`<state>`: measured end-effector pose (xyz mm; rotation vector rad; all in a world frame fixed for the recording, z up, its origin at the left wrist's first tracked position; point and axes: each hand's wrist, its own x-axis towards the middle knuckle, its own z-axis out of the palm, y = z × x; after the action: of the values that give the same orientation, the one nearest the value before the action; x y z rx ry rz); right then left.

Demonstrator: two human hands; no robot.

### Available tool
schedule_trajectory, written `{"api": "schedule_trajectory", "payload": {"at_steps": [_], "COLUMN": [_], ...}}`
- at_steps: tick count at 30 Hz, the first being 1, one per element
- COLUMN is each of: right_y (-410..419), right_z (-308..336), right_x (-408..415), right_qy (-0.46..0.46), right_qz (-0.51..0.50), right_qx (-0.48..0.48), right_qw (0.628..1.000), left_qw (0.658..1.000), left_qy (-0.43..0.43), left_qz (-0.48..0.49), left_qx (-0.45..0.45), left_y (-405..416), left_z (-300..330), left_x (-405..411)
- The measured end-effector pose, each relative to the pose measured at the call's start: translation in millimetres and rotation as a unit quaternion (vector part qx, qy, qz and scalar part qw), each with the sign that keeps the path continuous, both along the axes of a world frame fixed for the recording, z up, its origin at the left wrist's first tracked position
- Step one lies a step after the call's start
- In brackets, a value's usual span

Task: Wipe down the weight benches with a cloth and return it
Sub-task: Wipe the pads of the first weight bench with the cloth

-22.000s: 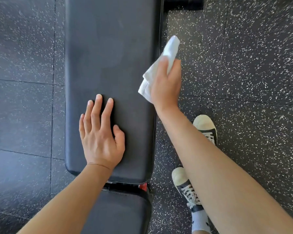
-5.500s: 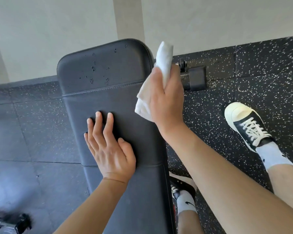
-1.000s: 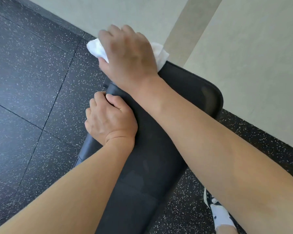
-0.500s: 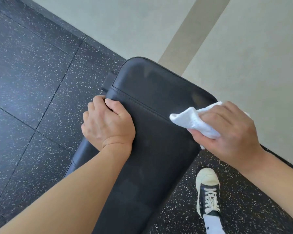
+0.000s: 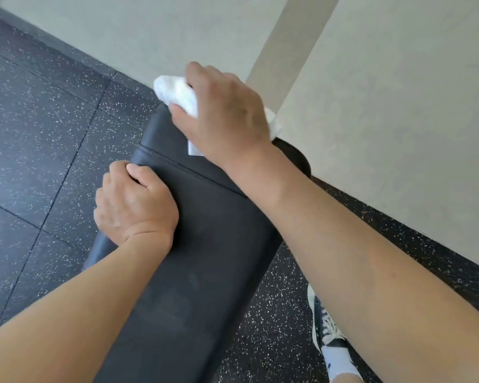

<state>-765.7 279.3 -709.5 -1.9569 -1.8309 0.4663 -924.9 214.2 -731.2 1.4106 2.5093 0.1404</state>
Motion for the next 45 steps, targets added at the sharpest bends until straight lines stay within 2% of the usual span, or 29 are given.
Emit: {"api": "schedule_trajectory", "payload": {"at_steps": [4,6,9,12,15,20,23,26,28,31,33,35,38,41,43,45], "right_y": [25.5,19.0,-11.4,-49.4,-69.2,-56.7,-28.9,10.0,37.2,68.1,83.4,97.0,112.4,112.8,110.0,112.4], "right_z": [-9.4,-11.6,-5.7,-2.9,-3.6,0.6,2.5,2.3,1.7,0.5,0.2,4.2,7.9,-0.2,-6.0,-7.0], "right_x": [-44.1,-51.3,-35.4,2.6,38.5,32.5,10.9,-20.9,-44.4,-76.7,-84.2,-75.8,-43.6,-19.7,-20.6,-34.8], "right_qy": [-0.034,-0.059,-0.075,-0.031,-0.009,0.027,0.055,0.043,-0.013,-0.133,-0.142,-0.098,0.090,0.204,0.225,0.197], "right_qz": [0.142,0.191,0.202,0.204,0.159,0.067,0.049,0.105,0.172,0.288,0.303,0.282,0.216,0.171,0.165,0.191], "right_qx": [0.045,0.036,0.038,0.055,0.076,0.027,0.003,-0.012,-0.040,-0.146,-0.222,-0.303,-0.426,-0.427,-0.417,-0.432], "right_qw": [0.988,0.979,0.976,0.977,0.984,0.997,0.997,0.993,0.984,0.937,0.916,0.905,0.874,0.864,0.865,0.859], "left_qw": [1.000,1.000,1.000,1.000,0.999,0.999,0.999,1.000,1.000,1.000,1.000,1.000,1.000,1.000,1.000,0.999], "left_qy": [0.010,0.014,0.016,0.006,0.002,-0.016,-0.024,-0.024,-0.025,-0.025,-0.026,-0.025,-0.021,-0.018,-0.016,-0.015], "left_qz": [0.007,0.008,0.006,-0.007,-0.019,-0.020,-0.017,-0.014,-0.015,-0.014,-0.013,-0.016,-0.018,-0.020,-0.024,-0.027], "left_qx": [0.008,0.009,0.015,0.024,0.025,0.023,0.016,0.006,0.010,0.010,0.007,0.010,0.011,0.011,0.013,0.010], "left_y": [1.4,1.4,0.1,-1.3,-1.9,-3.1,-2.5,-2.1,-2.8,-2.5,-2.1,-2.7,-3.2,-3.0,-2.3,-2.6], "left_z": [1.3,1.3,-0.2,-1.3,0.1,4.4,6.0,5.9,4.2,2.0,2.5,3.6,3.0,2.2,1.2,0.3], "left_x": [4.0,4.0,3.0,2.6,3.9,3.8,3.7,2.7,1.9,0.6,0.7,0.7,0.2,-0.1,-0.7,-1.2]}}
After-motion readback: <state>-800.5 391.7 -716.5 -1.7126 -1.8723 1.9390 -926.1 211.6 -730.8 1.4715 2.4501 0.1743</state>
